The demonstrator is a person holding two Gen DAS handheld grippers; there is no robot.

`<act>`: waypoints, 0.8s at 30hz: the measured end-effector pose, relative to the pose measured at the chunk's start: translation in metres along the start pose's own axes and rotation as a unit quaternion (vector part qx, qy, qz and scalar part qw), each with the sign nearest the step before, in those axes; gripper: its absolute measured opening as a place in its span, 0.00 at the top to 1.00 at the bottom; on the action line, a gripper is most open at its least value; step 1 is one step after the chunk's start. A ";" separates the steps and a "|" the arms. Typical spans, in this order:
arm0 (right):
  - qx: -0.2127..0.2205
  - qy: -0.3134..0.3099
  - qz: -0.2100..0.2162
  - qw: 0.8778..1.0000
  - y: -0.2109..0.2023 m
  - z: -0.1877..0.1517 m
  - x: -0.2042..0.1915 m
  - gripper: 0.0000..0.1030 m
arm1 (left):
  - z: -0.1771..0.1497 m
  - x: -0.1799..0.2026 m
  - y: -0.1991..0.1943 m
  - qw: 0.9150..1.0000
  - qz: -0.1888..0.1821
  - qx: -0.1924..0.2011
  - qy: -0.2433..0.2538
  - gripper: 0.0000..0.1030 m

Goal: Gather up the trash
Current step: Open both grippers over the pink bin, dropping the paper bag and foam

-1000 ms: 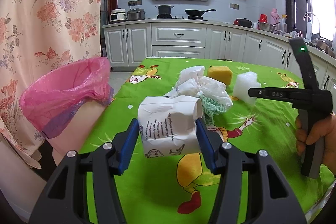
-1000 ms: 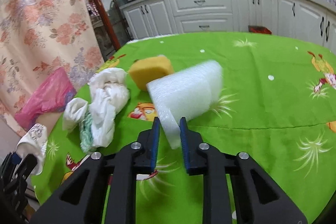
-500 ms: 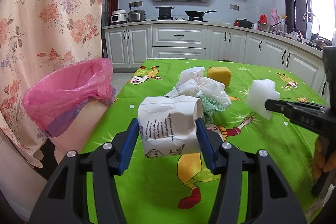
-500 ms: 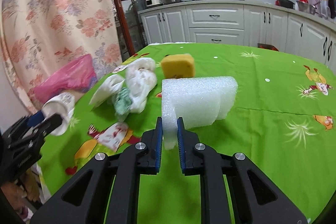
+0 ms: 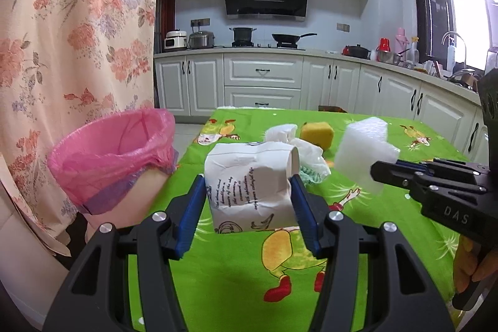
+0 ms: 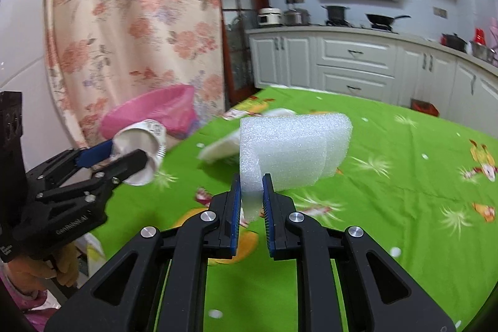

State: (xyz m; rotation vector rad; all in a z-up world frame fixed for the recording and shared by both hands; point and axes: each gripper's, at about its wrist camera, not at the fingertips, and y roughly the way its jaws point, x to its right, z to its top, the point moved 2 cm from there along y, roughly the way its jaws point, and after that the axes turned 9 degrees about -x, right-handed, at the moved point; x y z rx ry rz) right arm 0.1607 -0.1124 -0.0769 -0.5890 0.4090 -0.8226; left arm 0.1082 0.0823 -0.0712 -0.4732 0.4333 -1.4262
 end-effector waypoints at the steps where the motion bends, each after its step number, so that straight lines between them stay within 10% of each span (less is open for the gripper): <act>1: 0.001 -0.005 0.001 1.000 0.000 0.002 -0.004 0.85 | 0.001 -0.002 -0.002 1.000 0.002 0.003 0.000 0.48; 24: 0.024 -0.106 0.115 0.987 0.042 0.090 -0.109 0.85 | 0.045 -0.113 -0.031 0.996 0.071 0.032 -0.041 0.48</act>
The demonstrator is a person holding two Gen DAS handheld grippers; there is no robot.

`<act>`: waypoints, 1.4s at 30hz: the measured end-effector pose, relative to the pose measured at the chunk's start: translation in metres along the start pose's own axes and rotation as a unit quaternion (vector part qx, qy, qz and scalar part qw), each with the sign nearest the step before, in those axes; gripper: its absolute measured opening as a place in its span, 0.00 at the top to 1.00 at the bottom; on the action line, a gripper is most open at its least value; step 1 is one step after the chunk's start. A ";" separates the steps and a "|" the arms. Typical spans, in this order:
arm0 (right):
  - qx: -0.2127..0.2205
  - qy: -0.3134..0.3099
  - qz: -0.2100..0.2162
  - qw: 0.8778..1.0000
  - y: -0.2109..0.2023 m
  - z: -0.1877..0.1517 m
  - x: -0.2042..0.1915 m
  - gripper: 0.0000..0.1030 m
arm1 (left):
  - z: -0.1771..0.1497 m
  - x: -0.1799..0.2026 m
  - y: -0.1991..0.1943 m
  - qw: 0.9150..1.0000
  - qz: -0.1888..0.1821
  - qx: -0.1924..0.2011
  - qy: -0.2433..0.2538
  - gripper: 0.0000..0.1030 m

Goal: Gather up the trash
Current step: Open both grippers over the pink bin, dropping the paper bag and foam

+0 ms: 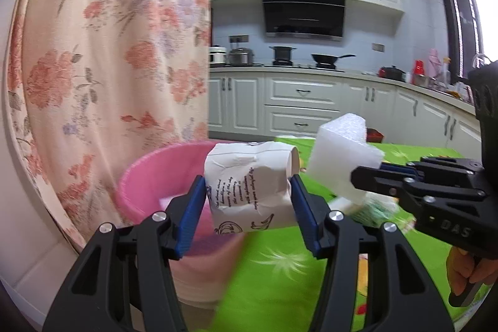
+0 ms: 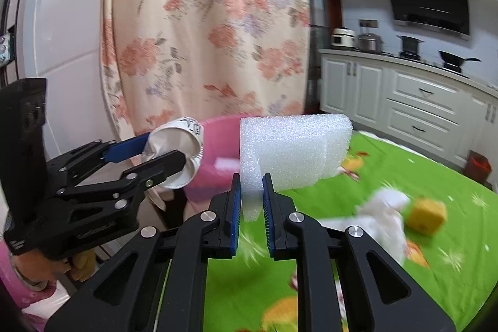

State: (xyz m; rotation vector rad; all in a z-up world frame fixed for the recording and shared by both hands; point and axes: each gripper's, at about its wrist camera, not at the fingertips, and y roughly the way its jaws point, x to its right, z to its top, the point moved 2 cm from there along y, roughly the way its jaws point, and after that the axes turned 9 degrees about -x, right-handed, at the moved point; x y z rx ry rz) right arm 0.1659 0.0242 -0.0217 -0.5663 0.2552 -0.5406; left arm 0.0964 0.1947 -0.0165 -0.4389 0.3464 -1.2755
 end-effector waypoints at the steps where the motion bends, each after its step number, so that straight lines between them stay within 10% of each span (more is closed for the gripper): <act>1: -0.001 -0.004 0.001 1.000 0.005 0.006 -0.002 0.85 | 0.006 -0.011 0.003 1.000 0.003 0.000 -0.005 0.48; 28: -0.051 -0.072 0.043 0.995 0.126 0.085 -0.030 0.85 | 0.034 -0.135 0.100 0.998 0.012 -0.038 -0.048 0.47; 33: -0.059 -0.069 0.038 0.995 0.135 0.080 -0.025 0.72 | 0.028 -0.137 0.106 0.998 0.027 -0.041 -0.047 0.38; 35: -0.054 -0.063 0.041 0.996 0.130 0.074 -0.020 0.51 | 0.023 -0.143 0.100 0.997 0.029 -0.038 -0.057 0.36; 42: -0.024 -0.023 0.038 0.999 0.092 0.042 0.002 0.51 | 0.007 -0.139 0.063 0.996 0.044 -0.015 -0.076 0.19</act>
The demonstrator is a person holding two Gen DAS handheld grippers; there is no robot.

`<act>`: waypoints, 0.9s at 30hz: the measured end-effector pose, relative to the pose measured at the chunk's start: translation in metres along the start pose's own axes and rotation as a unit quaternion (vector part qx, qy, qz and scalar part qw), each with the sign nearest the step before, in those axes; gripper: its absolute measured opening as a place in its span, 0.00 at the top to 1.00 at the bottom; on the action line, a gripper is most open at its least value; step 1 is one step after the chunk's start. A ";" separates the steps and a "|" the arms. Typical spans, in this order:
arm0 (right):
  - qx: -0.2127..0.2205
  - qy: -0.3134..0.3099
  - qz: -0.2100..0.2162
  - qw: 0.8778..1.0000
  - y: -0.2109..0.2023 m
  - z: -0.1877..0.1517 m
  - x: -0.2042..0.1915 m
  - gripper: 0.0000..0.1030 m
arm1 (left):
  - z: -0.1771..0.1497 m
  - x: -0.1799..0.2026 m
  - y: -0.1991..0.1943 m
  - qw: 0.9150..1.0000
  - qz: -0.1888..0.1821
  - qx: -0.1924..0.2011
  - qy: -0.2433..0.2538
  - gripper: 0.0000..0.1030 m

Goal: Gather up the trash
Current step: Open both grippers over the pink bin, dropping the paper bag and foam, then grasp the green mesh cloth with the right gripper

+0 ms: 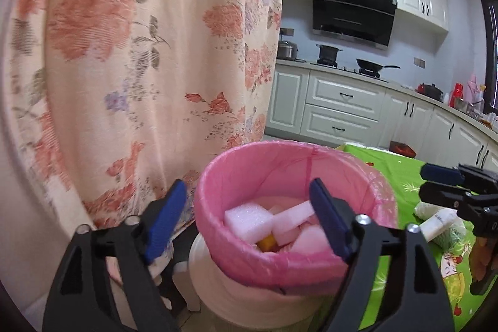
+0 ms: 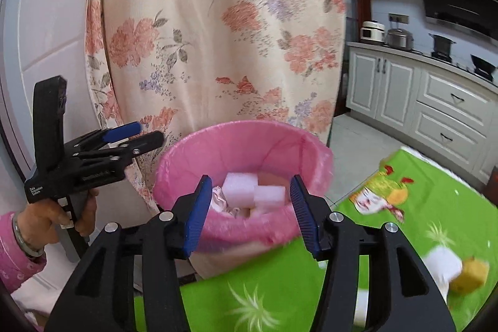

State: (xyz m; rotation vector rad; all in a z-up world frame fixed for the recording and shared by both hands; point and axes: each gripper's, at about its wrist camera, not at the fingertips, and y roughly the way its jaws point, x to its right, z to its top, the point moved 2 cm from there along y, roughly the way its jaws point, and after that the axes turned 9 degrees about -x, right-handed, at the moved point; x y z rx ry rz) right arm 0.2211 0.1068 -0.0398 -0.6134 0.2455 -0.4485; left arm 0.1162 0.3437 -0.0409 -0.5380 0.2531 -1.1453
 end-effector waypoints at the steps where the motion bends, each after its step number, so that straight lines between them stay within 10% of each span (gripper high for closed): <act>1: 0.003 0.007 -0.003 1.000 -0.005 -0.004 0.002 0.50 | -0.002 0.004 -0.005 1.000 0.000 0.003 0.000 0.15; 27: 0.003 0.171 -0.117 0.978 -0.106 -0.145 0.091 0.36 | -0.094 0.197 -0.025 0.993 -0.093 -0.042 0.065 0.05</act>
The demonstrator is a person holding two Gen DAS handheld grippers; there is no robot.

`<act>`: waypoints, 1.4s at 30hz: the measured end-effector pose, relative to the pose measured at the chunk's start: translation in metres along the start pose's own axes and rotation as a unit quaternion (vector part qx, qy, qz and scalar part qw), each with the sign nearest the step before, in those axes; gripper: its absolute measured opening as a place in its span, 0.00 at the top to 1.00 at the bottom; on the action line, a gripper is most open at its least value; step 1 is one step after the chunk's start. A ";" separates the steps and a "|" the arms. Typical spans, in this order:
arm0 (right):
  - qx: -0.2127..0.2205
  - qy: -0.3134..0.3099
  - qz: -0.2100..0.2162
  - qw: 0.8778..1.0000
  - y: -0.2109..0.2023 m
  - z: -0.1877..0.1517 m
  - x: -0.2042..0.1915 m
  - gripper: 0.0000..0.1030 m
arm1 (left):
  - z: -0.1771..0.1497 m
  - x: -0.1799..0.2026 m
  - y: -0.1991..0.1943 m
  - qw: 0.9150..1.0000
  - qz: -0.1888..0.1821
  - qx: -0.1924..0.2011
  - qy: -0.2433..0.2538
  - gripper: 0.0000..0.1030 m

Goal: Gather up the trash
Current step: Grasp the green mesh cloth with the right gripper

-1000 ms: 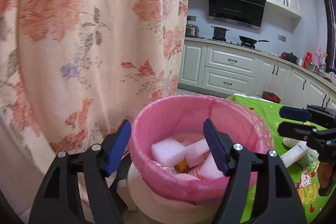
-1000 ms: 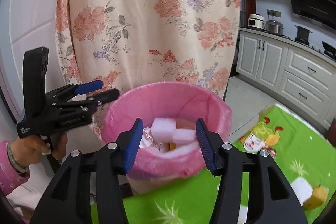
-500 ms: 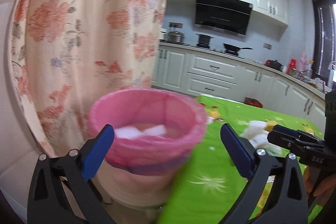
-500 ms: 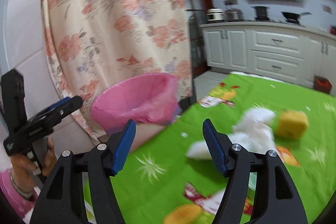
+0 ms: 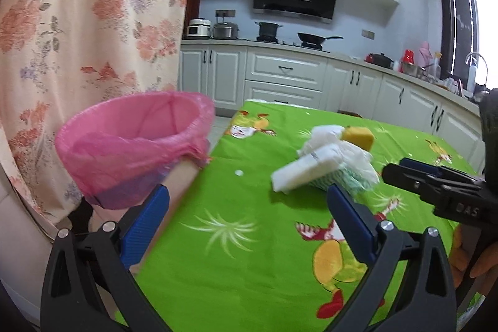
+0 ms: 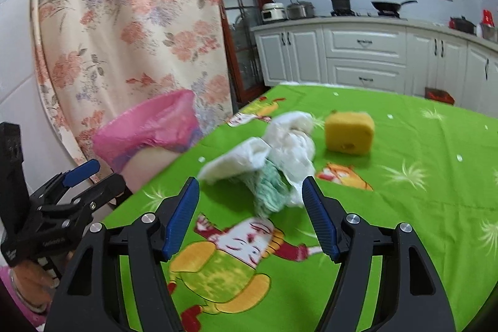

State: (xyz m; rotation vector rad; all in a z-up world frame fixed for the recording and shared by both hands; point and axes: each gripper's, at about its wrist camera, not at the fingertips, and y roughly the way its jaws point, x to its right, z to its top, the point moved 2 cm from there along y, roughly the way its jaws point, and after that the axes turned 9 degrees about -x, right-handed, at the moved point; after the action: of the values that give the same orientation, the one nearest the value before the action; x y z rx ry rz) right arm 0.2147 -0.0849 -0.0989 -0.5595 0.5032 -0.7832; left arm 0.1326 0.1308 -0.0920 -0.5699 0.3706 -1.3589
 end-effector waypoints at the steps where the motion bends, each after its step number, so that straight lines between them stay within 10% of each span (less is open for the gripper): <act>1: -0.003 0.004 0.000 1.000 0.002 -0.001 0.002 0.36 | -0.001 0.001 0.000 1.000 0.000 0.000 0.002 0.05; 25: -0.121 -0.019 -0.012 0.992 0.083 0.018 0.000 0.59 | -0.005 -0.022 0.000 0.999 0.036 -0.004 -0.005 0.05; 30: -0.112 -0.013 -0.019 0.993 0.072 0.013 0.010 0.94 | 0.003 -0.016 0.007 0.999 0.035 -0.008 -0.004 0.05; 42: -0.067 -0.005 0.017 0.998 -0.008 -0.019 0.018 0.96 | 0.014 0.027 0.022 1.000 0.003 -0.020 0.017 0.05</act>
State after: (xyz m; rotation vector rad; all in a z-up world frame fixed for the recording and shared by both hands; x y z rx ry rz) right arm 0.2106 -0.1088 -0.1115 -0.6761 0.5574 -0.7180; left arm 0.1626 0.1088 -0.0915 -0.5787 0.4283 -1.3586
